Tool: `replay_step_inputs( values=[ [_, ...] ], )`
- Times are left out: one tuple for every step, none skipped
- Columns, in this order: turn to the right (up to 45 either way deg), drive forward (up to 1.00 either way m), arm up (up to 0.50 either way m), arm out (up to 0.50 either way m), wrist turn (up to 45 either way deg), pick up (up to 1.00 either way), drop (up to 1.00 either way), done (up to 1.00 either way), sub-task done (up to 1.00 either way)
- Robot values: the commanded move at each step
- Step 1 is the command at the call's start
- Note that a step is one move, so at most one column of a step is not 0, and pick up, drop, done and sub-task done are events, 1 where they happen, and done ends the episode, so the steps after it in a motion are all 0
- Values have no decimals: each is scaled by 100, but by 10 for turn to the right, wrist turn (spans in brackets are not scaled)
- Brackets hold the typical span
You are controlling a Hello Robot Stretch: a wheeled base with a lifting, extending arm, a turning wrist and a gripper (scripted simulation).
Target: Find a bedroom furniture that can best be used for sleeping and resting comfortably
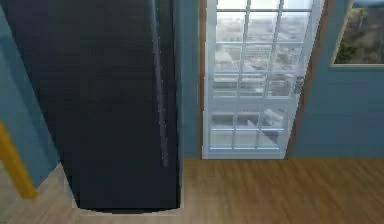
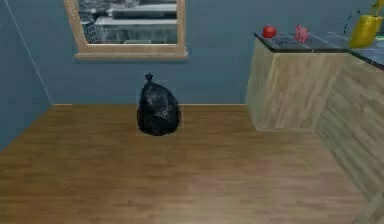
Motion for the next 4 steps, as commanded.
replay_step_inputs(
  values=[
    [-450,0,0,0,0,0,0,0,0],
    [-120,0,0,0,0,0,0,0,0],
    [0,100,0,0,0,0,0,0,0],
    [-150,0,0,0,0,0,0,0,0]
  ],
)
